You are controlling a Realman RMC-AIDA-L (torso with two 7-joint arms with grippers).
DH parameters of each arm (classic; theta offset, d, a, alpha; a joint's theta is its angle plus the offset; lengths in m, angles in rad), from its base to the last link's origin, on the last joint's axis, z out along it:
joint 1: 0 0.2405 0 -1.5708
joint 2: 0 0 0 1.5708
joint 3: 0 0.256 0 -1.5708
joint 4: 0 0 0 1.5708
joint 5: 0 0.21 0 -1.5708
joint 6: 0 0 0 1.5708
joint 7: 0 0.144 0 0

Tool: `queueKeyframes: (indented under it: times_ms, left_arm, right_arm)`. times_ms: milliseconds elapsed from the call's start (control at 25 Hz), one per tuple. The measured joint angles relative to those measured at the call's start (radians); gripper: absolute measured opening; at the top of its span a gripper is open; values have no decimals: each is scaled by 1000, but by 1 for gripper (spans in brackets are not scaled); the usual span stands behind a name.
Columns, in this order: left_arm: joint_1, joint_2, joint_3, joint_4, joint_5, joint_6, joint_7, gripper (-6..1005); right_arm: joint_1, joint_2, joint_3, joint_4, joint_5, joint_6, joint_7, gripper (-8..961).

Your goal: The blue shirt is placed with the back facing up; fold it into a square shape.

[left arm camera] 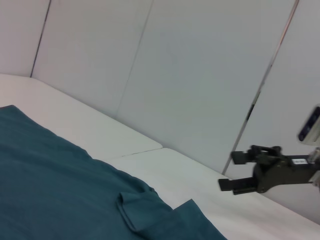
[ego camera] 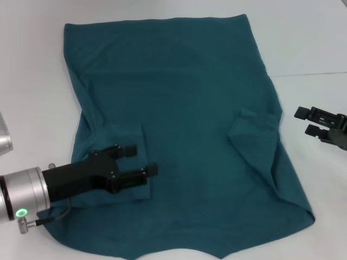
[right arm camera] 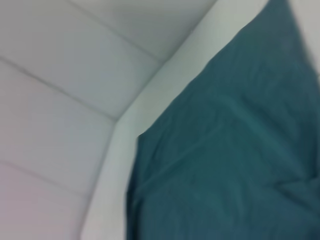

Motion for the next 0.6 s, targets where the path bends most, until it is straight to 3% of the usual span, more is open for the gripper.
queueKeyframes:
  times_ms: [280,600]
  left_arm:
    - [9,6,-15,36,0,-19,-104,861]
    - [56,14,-26,122,18,-112,-242,861]
  right_arm:
    - [-27,5,15,-60,2,-170,-22,930]
    - [-8,5,-3,-49,-17,-162,-40,930]
